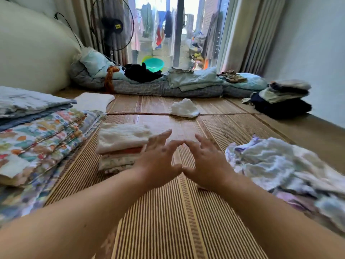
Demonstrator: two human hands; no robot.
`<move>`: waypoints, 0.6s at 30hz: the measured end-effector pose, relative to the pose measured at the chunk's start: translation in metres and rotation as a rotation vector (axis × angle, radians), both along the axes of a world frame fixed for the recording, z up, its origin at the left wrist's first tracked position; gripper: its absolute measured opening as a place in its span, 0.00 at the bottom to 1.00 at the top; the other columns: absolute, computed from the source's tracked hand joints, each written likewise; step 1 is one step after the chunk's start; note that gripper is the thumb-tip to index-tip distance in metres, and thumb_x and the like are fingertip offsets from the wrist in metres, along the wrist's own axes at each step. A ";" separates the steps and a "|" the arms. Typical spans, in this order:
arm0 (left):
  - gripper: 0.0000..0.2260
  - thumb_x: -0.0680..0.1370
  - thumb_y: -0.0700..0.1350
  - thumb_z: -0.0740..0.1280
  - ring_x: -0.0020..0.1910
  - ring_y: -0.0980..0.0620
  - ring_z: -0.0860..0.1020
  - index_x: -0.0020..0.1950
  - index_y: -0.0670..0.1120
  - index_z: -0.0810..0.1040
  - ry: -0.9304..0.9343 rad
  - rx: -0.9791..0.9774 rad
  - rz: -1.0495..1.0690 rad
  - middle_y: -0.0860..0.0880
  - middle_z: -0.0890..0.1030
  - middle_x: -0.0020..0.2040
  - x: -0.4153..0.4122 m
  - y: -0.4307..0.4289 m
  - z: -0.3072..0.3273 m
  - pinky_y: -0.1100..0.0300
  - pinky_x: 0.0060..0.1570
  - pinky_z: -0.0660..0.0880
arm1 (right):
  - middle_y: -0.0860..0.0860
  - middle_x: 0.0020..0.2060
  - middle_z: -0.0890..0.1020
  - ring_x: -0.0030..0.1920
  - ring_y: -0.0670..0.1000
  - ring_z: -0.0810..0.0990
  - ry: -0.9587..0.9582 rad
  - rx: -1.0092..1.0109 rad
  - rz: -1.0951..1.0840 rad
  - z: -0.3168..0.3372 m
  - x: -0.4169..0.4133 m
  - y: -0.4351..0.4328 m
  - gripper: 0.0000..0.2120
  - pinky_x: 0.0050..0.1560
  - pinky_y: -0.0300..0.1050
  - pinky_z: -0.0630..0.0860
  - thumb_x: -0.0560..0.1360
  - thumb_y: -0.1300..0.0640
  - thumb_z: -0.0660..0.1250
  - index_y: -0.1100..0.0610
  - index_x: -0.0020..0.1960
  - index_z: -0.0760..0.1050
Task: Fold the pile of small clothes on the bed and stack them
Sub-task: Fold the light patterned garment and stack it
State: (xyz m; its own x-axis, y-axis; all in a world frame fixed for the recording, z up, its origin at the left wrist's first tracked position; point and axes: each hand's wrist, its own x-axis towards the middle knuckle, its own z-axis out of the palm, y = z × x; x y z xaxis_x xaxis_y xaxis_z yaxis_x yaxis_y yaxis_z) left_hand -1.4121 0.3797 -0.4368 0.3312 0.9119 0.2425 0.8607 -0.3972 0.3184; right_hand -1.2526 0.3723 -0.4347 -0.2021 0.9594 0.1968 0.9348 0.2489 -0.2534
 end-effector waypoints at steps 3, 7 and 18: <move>0.30 0.76 0.58 0.64 0.77 0.49 0.46 0.75 0.61 0.57 0.009 -0.038 -0.095 0.53 0.50 0.79 0.059 -0.050 -0.011 0.48 0.75 0.49 | 0.52 0.77 0.51 0.76 0.54 0.55 0.009 -0.039 -0.093 -0.008 0.055 -0.074 0.35 0.72 0.58 0.60 0.73 0.43 0.65 0.44 0.75 0.53; 0.31 0.75 0.59 0.63 0.77 0.49 0.47 0.76 0.60 0.56 0.067 -0.073 -0.230 0.53 0.52 0.78 0.137 -0.101 -0.025 0.48 0.75 0.52 | 0.50 0.77 0.51 0.76 0.54 0.55 0.032 -0.123 -0.279 -0.020 0.133 -0.146 0.35 0.73 0.58 0.58 0.74 0.41 0.65 0.43 0.76 0.53; 0.30 0.75 0.56 0.62 0.74 0.46 0.58 0.76 0.55 0.59 0.203 -0.138 -0.346 0.51 0.60 0.77 0.288 -0.101 -0.050 0.49 0.71 0.61 | 0.50 0.74 0.60 0.73 0.53 0.60 0.201 -0.239 -0.496 -0.051 0.260 -0.187 0.29 0.71 0.54 0.63 0.74 0.44 0.64 0.46 0.73 0.62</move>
